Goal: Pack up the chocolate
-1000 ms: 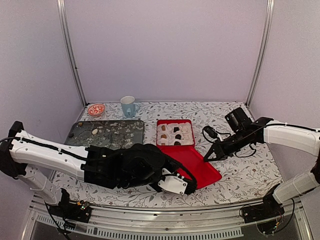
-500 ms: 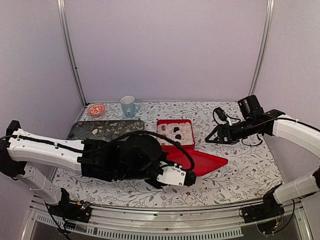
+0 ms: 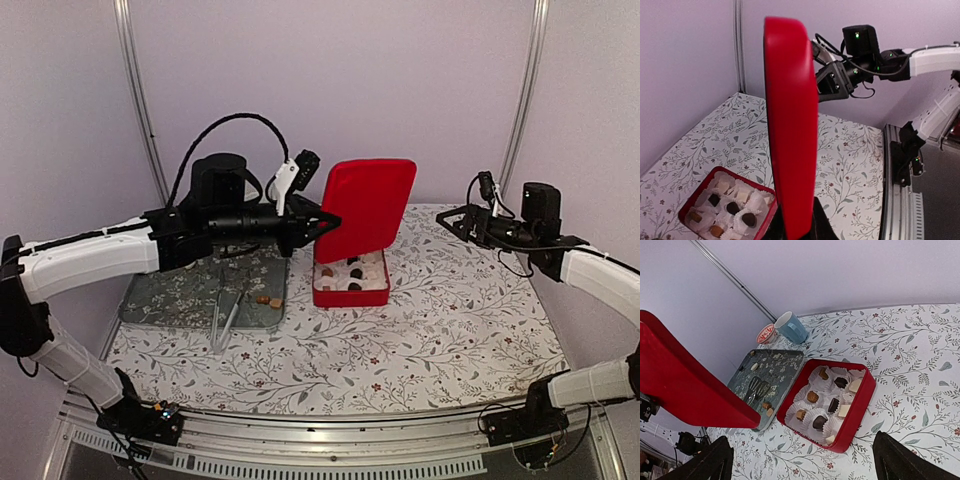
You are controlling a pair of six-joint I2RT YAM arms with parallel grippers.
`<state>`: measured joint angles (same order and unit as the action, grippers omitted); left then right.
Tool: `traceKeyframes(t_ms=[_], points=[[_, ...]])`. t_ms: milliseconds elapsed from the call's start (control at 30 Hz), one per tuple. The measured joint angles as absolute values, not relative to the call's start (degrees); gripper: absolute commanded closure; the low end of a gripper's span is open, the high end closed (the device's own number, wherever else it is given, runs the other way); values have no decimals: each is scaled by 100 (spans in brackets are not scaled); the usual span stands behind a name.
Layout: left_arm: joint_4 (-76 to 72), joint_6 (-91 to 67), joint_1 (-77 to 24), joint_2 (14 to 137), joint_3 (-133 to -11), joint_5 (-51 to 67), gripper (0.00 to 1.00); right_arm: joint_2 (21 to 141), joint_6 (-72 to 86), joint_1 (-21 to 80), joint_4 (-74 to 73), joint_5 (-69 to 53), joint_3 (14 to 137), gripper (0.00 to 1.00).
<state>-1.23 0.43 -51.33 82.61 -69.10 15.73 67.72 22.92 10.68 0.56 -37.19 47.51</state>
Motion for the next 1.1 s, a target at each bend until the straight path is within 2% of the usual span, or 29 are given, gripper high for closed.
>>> traceKeyframes(t_ms=[200, 400, 500, 633, 733, 867, 1100], points=[[-1273, -1730, -4346, 8803, -6879, 3400, 100, 6921, 2397, 1046, 1378, -4429, 4189, 3], [-2112, -2810, -4080, 9037, -6781, 4453, 100, 7341, 2783, 1061, 2661, -5437, 4147, 8], [-2633, -3269, -4064, 9102, -6652, 4851, 100, 7481, 2952, 1160, 3063, -5760, 4147, 14], [-3057, -3675, -3999, 9233, -6584, 5205, 100, 7585, 3092, 1358, 3341, -5988, 4154, 31], [-3227, -3865, -3962, 9338, -6584, 5367, 100, 7616, 3170, 1555, 3430, -6088, 4195, 39], [-3345, -4062, -3940, 9417, -6573, 5489, 100, 7627, 3251, 1625, 3498, -6208, 4316, 38], [-3656, -4268, -3809, 9417, -6390, 5612, 100, 7625, 3260, 1485, 3465, -6208, 4346, 25]])
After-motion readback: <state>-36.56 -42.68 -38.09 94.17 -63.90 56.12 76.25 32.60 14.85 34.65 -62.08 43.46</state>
